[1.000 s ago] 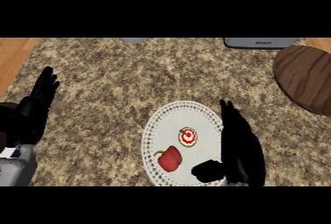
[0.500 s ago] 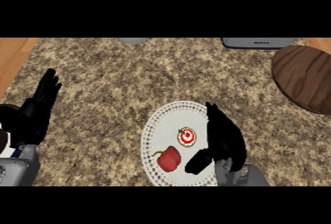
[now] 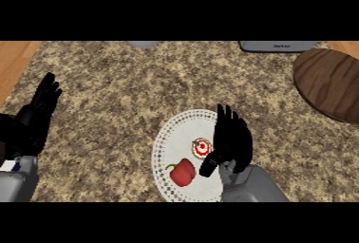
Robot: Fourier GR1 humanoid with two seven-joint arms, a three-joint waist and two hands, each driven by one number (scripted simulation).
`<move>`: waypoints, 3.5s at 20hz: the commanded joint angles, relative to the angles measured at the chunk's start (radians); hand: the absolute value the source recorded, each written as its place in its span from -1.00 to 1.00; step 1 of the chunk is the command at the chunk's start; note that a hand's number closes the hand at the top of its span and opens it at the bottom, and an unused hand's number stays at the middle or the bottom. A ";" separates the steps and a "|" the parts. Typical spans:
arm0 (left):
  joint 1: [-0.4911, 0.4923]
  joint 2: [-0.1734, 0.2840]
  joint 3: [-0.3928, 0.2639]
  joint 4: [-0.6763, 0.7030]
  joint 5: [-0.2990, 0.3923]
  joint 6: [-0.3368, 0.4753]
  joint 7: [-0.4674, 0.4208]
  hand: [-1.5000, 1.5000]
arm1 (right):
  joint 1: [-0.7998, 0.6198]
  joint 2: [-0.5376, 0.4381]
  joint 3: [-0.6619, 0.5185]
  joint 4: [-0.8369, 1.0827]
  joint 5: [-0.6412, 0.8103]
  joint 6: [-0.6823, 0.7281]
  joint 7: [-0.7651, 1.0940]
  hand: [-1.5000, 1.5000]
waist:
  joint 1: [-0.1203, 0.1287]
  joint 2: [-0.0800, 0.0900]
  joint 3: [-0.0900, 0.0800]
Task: Pick the cupcake from the placemat and place it in the bowl
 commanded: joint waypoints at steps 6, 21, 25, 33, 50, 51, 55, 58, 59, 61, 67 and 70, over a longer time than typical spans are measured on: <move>-0.006 -0.016 0.025 0.015 -0.007 -0.032 -0.003 0.00 | -0.035 0.015 0.030 0.152 -0.069 -0.059 0.145 -1.00 | 0.000 0.002 0.001; 0.019 -0.037 0.044 -0.037 -0.037 -0.055 0.020 0.00 | -0.040 0.015 0.108 0.277 -0.093 -0.224 0.173 -1.00 | 0.009 0.001 0.001; 0.008 -0.064 0.053 0.003 -0.070 -0.044 0.008 0.00 | 0.010 0.015 0.091 0.294 -0.146 -0.262 0.041 1.00 | -0.004 0.001 0.001; 0.053 -0.076 0.102 -0.023 -0.089 -0.089 -0.017 0.00 | -0.147 0.015 0.033 0.507 -0.172 -0.311 -0.102 1.00 | 0.002 0.001 0.001; -0.016 -0.105 0.071 -0.013 -0.120 -0.104 -0.001 0.00 | -0.564 -0.325 -0.345 0.920 -0.119 -0.311 -0.240 1.00 | 0.061 0.031 0.002; -0.037 -0.086 0.095 -0.015 -0.096 -0.122 0.010 0.00 | -0.594 -0.338 -0.335 0.961 -0.093 -0.311 -0.245 1.00 | 0.053 0.024 0.001; -0.020 -0.111 0.073 -0.026 -0.117 -0.100 0.028 0.00 | -0.699 -0.354 -0.278 0.987 0.058 -0.432 -0.140 1.00 | 0.044 0.015 0.000; -0.022 -0.120 0.068 -0.009 -0.135 -0.089 0.010 0.00 | -0.761 -0.413 -0.268 0.992 0.134 -0.493 -0.115 1.00 | 0.030 0.012 0.000; -0.045 -0.109 0.087 -0.005 -0.115 -0.100 0.025 0.00 | -0.792 -0.390 -0.273 0.994 0.157 -0.552 -0.065 1.00 | 0.036 0.014 0.000; -0.034 -0.124 0.080 0.005 -0.118 -0.102 -0.001 0.00 | -0.850 -0.400 -0.301 1.019 0.166 -0.558 -0.062 1.00 | 0.035 0.013 0.000; -0.008 -0.110 0.099 -0.009 -0.119 -0.111 0.031 0.00 | -0.818 -0.456 -0.369 1.044 0.183 -0.604 -0.111 1.00 | 0.008 0.004 0.001; 0.004 -0.113 0.095 -0.041 -0.131 -0.104 0.048 0.00 | -0.803 -0.488 -0.414 1.048 0.172 -0.640 -0.154 1.00 | 0.010 0.003 0.001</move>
